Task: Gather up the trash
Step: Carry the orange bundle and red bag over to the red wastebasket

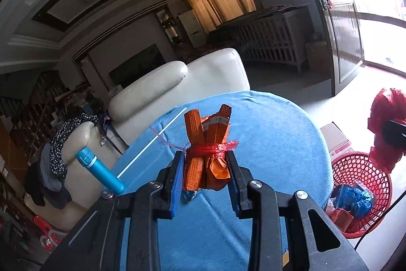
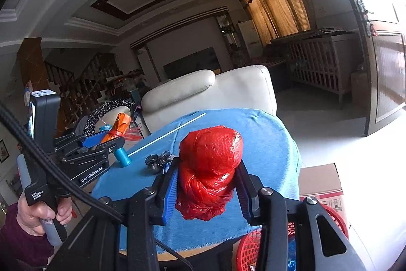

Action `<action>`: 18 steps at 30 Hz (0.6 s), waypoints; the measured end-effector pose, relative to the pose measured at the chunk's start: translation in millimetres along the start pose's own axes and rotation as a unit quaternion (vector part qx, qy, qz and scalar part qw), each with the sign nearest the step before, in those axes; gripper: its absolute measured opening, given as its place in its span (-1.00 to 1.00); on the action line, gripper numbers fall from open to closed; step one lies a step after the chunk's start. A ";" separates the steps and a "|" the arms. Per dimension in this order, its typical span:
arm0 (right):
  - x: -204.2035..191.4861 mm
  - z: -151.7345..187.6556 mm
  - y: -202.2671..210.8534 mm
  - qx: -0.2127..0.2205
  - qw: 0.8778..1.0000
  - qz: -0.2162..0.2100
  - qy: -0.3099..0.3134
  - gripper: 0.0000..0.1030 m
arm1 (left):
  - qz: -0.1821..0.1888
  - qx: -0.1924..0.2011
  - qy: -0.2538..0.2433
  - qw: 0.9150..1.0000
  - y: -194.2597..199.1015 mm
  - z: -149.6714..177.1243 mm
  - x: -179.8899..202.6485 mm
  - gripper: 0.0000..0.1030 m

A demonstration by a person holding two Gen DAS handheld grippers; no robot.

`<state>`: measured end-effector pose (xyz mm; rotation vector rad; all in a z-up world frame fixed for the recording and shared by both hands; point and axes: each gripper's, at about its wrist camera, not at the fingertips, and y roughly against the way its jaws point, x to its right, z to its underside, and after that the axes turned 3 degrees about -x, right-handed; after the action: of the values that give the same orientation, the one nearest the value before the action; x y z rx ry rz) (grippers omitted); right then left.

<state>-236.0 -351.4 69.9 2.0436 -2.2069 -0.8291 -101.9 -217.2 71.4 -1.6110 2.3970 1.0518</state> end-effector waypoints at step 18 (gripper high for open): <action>11.8 3.8 18.4 0.008 1.000 0.017 -0.019 -0.16 | 0.016 0.001 -0.022 1.000 1.6 -7.0 25.6 -0.35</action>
<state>-256.0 -361.0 69.8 2.0073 -2.2678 -0.8572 -112.7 -241.0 67.0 -1.5376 2.4026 1.0784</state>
